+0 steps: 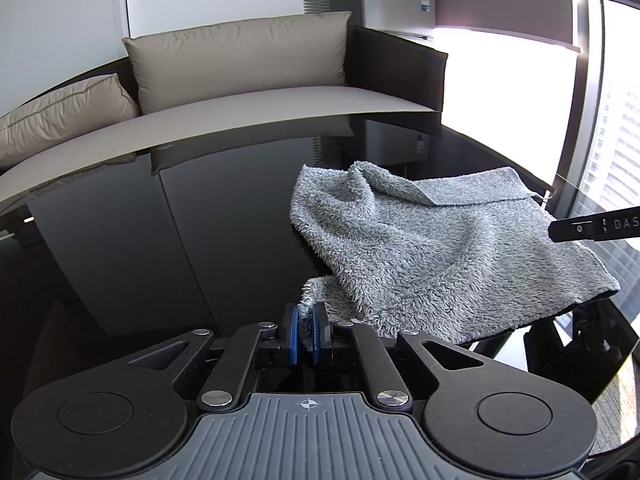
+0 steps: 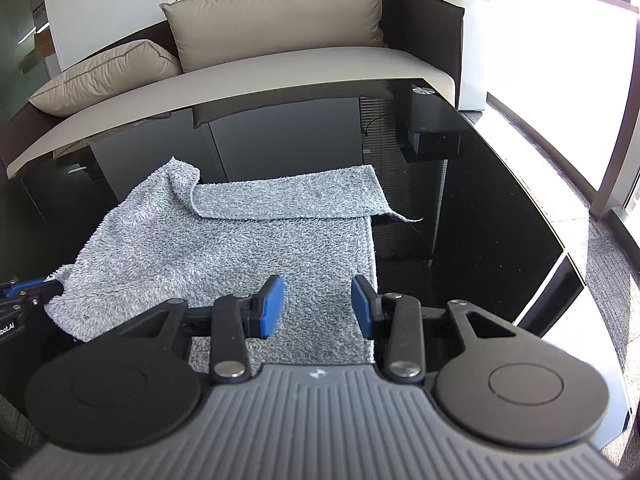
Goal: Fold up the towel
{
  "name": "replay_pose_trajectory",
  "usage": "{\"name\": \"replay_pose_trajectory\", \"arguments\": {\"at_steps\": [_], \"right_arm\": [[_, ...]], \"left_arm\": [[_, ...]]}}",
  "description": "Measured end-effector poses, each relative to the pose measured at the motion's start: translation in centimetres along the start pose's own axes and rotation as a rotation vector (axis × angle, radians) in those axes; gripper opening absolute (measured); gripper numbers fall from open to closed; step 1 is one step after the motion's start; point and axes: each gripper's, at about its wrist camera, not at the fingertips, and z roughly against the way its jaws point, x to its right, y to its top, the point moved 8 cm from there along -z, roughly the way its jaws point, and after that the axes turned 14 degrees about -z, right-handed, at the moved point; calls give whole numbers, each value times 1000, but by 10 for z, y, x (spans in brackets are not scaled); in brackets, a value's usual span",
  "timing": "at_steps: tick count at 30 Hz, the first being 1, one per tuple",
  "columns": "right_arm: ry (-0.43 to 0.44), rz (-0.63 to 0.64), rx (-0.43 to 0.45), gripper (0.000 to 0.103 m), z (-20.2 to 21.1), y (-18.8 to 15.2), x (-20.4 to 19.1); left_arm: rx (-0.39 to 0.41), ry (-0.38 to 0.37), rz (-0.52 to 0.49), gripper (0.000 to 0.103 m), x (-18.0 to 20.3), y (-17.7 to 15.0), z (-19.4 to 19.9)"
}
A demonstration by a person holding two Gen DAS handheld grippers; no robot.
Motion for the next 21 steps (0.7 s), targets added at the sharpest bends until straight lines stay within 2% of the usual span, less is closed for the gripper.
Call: {"name": "replay_pose_trajectory", "arguments": {"at_steps": [9, 21], "right_arm": [[17, 12, -25, 40, 6, -13, -2], [-8, 80, -10, 40, 2, -12, 0]], "left_arm": [[-16, 79, 7, 6, -8, -9, 12], [-48, 129, 60, 8, 0, -22, 35]]}}
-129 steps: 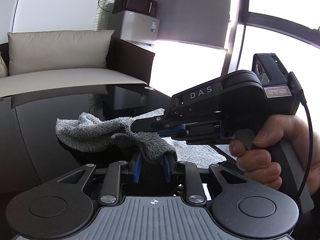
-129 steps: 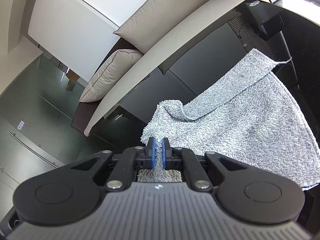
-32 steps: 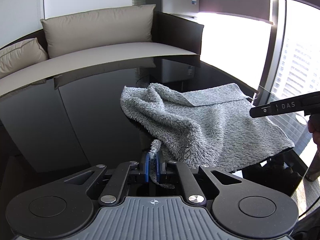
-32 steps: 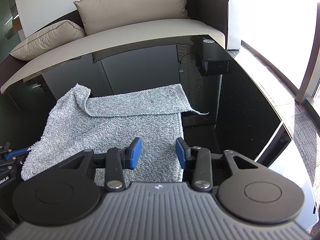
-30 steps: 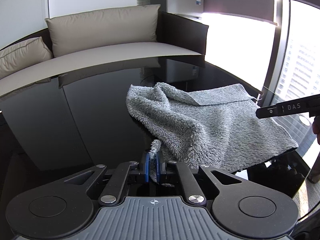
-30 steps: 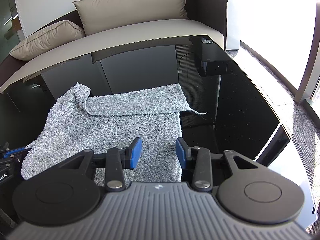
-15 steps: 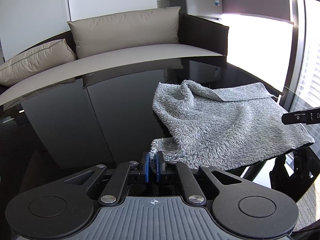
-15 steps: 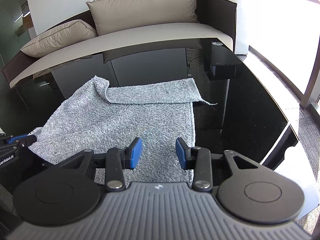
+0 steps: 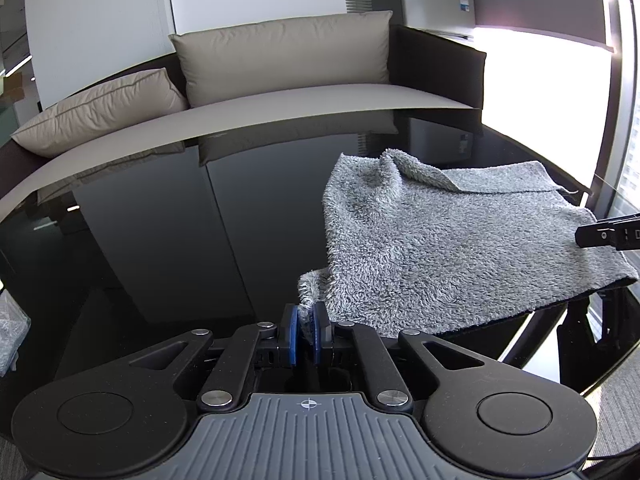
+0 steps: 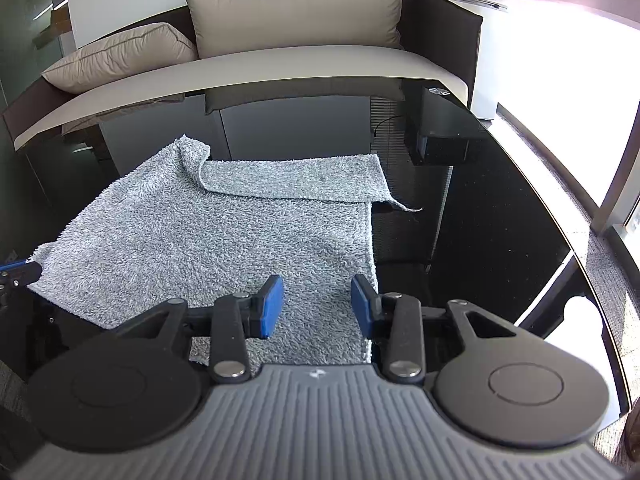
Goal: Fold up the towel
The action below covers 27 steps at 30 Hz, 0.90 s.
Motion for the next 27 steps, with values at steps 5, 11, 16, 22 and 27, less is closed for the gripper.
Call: {"name": "replay_pose_trajectory", "arguments": {"at_steps": [5, 11, 16, 22, 27], "right_arm": [[7, -13, 0, 40, 0, 3, 10], [2, -4, 3, 40, -3, 5, 12], [2, -8, 3, 40, -4, 6, 14], [-3, -3, 6, 40, -2, 4, 10], [-7, 8, 5, 40, -2, 3, 9]], "left_arm": [[-6, 11, 68, 11, 0, -8, 15], [-3, 40, 156, 12, -17, -12, 27], [16, 43, 180, 12, -29, -11, 36], [64, 13, 123, 14, -20, 11, 26], [56, -27, 51, 14, -1, 24, 7]]}}
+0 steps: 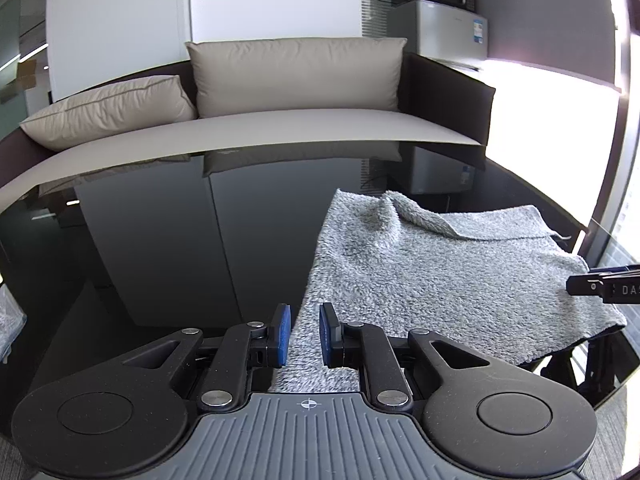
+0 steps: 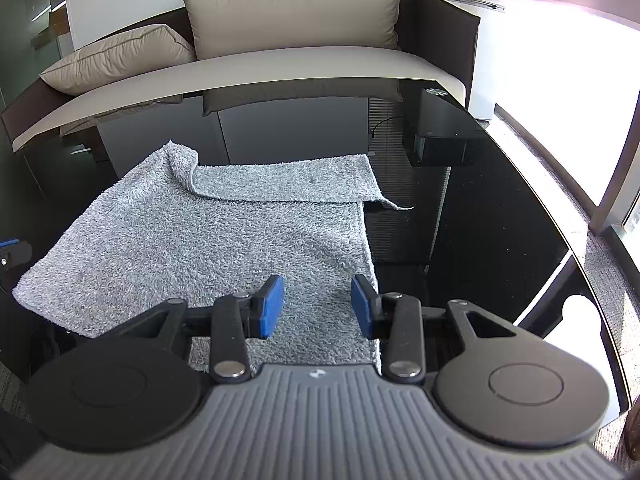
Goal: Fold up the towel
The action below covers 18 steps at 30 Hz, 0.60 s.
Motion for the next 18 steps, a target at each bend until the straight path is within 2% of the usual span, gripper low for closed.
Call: {"name": "replay_pose_trajectory", "arguments": {"at_steps": [4, 14, 18], "right_arm": [[-11, 17, -2, 40, 0, 0, 0], [-88, 36, 14, 40, -2, 3, 9], [-122, -11, 17, 50, -3, 6, 19]], "left_arm": [[-36, -17, -19, 14, 11, -7, -14], [-37, 21, -26, 14, 18, -18, -12], [-36, 22, -27, 14, 21, -20, -9]]}}
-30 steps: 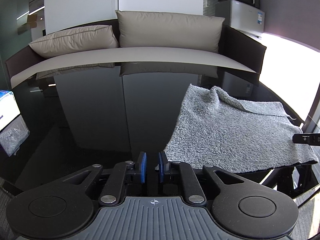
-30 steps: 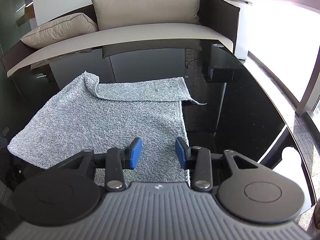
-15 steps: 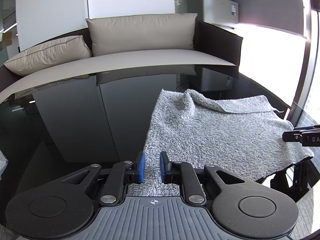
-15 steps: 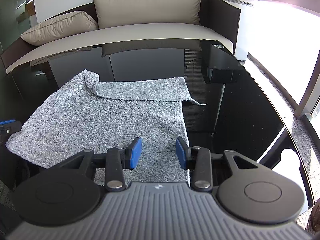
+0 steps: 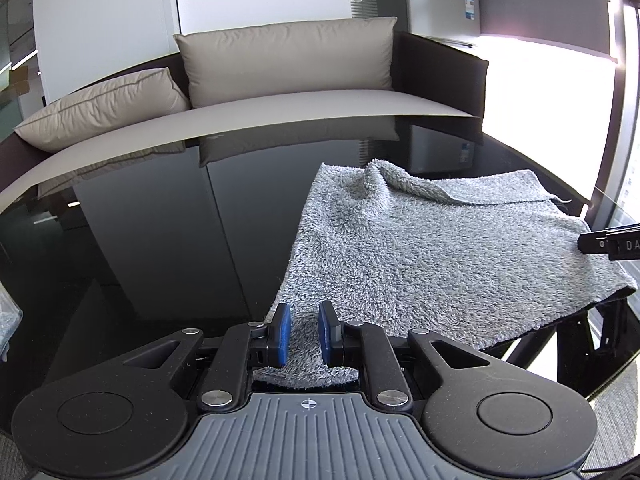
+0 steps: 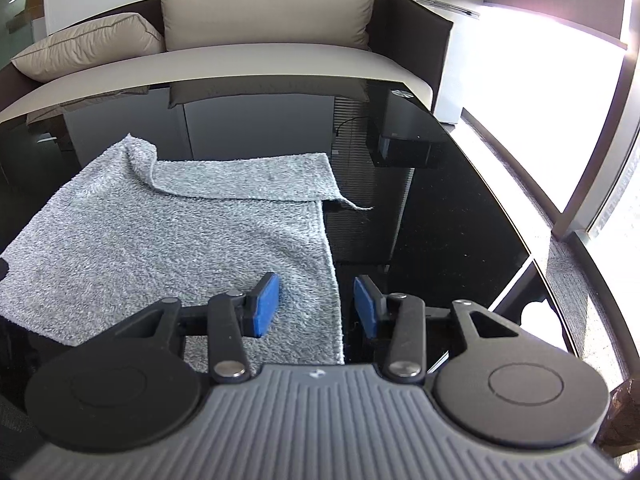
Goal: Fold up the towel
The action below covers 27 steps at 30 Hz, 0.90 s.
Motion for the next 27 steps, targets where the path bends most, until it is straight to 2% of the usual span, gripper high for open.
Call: {"name": "replay_pose_trajectory", "arguments": {"at_steps": [4, 6, 9, 11, 14, 18, 27], "right_arm": [[29, -48, -4, 50, 0, 3, 5], [47, -78, 8, 50, 0, 7, 7], [60, -90, 37, 50, -1, 16, 8], [71, -99, 41, 50, -7, 22, 7], [97, -130, 39, 50, -18, 31, 7], [109, -183, 40, 50, -32, 41, 10], [133, -171, 35, 50, -52, 54, 9]], "left_arm": [[17, -1, 15, 16, -4, 6, 3], [32, -2, 20, 21, -8, 12, 3], [48, -5, 24, 30, -12, 20, 3], [47, -17, 29, 41, -14, 23, -2], [49, -34, 25, 48, -15, 28, -9], [56, -56, 0, 50, -13, 37, -19], [55, -91, -7, 54, -17, 47, -39]]}}
